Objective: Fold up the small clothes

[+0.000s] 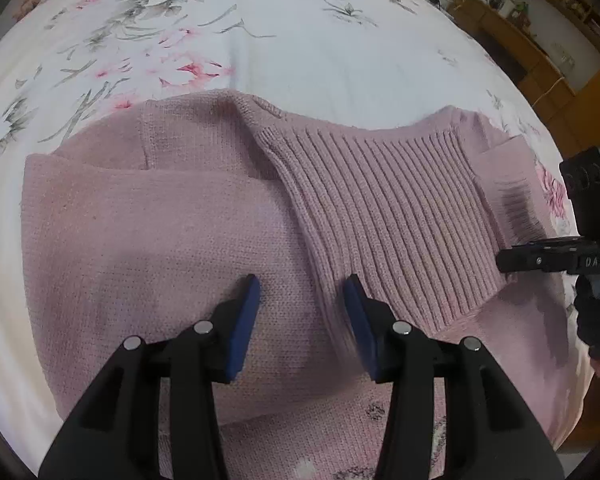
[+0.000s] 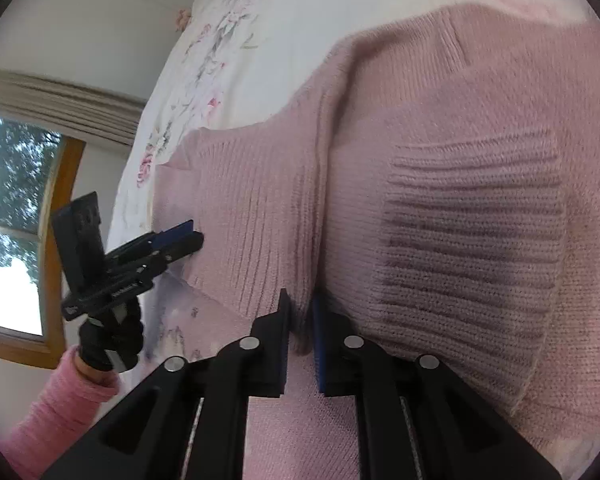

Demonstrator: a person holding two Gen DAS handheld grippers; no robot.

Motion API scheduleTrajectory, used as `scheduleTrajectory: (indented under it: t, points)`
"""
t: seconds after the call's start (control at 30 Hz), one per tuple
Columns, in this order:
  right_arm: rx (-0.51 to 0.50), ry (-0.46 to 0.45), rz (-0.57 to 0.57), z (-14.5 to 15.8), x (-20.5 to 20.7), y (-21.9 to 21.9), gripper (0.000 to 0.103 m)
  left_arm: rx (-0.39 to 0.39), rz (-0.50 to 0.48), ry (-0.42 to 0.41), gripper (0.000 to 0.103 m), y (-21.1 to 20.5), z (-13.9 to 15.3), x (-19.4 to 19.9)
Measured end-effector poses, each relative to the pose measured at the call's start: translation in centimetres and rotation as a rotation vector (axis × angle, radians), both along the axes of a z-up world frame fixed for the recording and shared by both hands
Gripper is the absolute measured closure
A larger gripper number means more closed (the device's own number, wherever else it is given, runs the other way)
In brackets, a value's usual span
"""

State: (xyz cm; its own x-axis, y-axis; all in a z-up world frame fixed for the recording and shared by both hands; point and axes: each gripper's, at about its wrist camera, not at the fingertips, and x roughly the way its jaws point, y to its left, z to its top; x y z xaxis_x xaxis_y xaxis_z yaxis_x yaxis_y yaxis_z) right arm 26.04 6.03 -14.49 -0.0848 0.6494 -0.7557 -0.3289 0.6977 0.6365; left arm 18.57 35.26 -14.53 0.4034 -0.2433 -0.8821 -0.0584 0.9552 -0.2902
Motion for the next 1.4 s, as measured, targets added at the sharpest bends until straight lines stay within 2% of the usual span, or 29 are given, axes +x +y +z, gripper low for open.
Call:
scheduleTrajectory:
  t: [0.03,0.13,0.2,0.23,0.3,0.4,0.5,0.53,0.6,0.67,0.73,0.9,1.07,1.23,1.4]
  points:
    - [-0.012,-0.024,-0.005,0.6,-0.4,0.0,0.087,-0.005,0.023,0.0,0.06,0.2,0.6,-0.8]
    - [-0.046,-0.136,-0.005,4.0,-3.0,-0.7,0.085,-0.041,0.071,-0.023,0.058,0.6,2.5,-3.9]
    - [-0.051,-0.175,-0.015,5.9,-5.3,-2.1,0.078,-0.023,0.115,-0.025,0.05,0.9,3.9,-7.3]
    - [-0.056,-0.187,-0.025,6.7,-6.7,-2.8,0.074,-0.015,0.127,-0.028,0.05,0.8,4.4,-8.5]
    - [-0.063,-0.205,-0.051,8.3,-10.2,-5.0,0.071,-0.002,0.155,-0.027,0.045,1.0,5.6,-12.6]
    - [-0.097,-0.196,-0.099,9.8,-15.7,-8.7,0.064,0.036,0.203,-0.016,0.04,1.4,7.1,-19.2]
    - [-0.153,-0.173,-0.139,10.2,-20.6,-11.3,0.055,0.096,0.232,0.017,0.034,1.5,8.1,-25.3]
    - [-0.175,-0.165,-0.148,10.1,-22.1,-12.0,0.055,0.112,0.234,0.033,0.033,1.5,8.3,-27.6]
    - [-0.252,-0.161,-0.158,9.6,-25.6,-13.6,0.053,0.138,0.225,0.053,0.027,1.1,8.4,-30.0]
    - [-0.275,-0.132,-0.171,8.9,-27.6,-15.7,0.053,0.194,0.228,0.083,0.027,0.9,8.2,-32.2]
    - [-0.256,-0.083,-0.194,8.3,-29.2,-16.4,0.053,0.164,0.251,0.105,0.027,1.4,7.7,-34.6]
    - [-0.273,-0.02,-0.223,6.8,-32.2,-17.0,0.053,0.085,0.309,0.157,0.027,2.6,5.8,-37.6]
    - [-0.328,-0.009,-0.216,5.6,-33.3,-17.0,0.053,0.042,0.32,0.203,0.027,2.7,3.6,-38.3]
    - [-0.315,0.031,-0.209,4.6,-33.5,-16.3,0.053,-0.064,0.325,0.236,0.027,2.3,1.6,-38.5]
    - [-0.316,0.056,-0.183,3.8,-33.8,-15.2,0.052,-0.058,0.317,0.243,0.028,1.4,1.4,-38.4]
